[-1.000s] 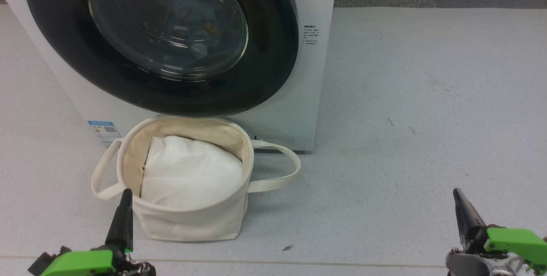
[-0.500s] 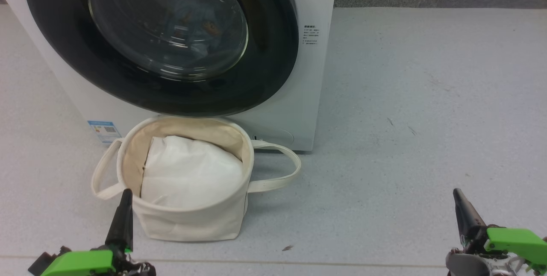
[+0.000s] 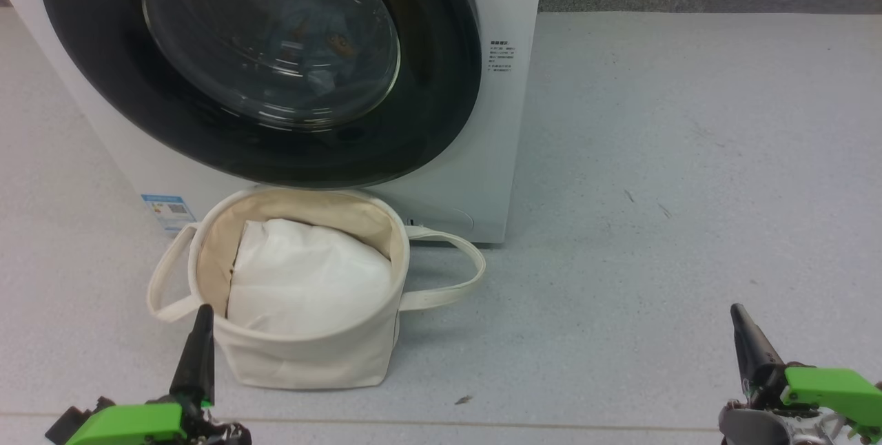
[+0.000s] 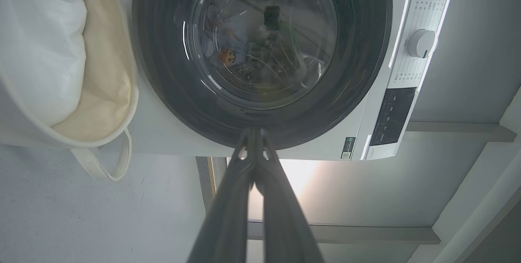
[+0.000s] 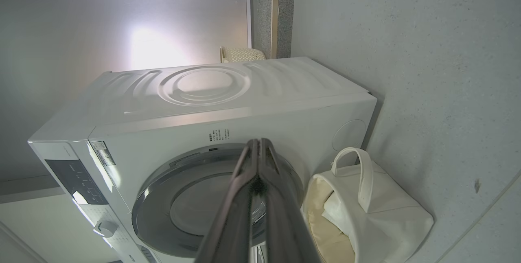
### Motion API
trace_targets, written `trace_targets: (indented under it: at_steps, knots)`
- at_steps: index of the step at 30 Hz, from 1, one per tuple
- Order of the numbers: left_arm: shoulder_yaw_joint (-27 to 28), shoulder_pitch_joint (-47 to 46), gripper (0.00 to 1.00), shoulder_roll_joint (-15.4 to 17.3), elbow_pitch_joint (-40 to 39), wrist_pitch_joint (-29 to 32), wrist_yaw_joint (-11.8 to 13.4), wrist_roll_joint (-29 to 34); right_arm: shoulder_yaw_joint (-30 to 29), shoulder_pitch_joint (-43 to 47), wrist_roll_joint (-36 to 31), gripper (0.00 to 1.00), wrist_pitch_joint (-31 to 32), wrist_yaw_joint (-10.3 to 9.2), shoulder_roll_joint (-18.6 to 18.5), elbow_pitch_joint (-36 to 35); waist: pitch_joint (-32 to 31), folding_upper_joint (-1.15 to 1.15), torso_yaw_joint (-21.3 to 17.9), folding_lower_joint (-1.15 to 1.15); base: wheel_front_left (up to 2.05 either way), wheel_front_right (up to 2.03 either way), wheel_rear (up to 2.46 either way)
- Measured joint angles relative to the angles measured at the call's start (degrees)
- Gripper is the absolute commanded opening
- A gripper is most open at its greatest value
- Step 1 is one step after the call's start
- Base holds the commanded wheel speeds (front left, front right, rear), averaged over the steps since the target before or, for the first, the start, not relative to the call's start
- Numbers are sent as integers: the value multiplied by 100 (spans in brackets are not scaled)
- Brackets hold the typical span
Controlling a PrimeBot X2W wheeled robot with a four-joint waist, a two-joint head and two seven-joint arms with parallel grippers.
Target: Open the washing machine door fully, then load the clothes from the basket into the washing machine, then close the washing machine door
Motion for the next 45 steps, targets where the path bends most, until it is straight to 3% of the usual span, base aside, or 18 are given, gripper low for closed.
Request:
trace_targets:
  at_steps: [45]
  knots:
    - [0, 0, 0, 0, 0, 0, 0, 0, 0, 0, 0, 0, 0, 0, 0, 0, 0, 0, 0, 0, 0, 0, 0]
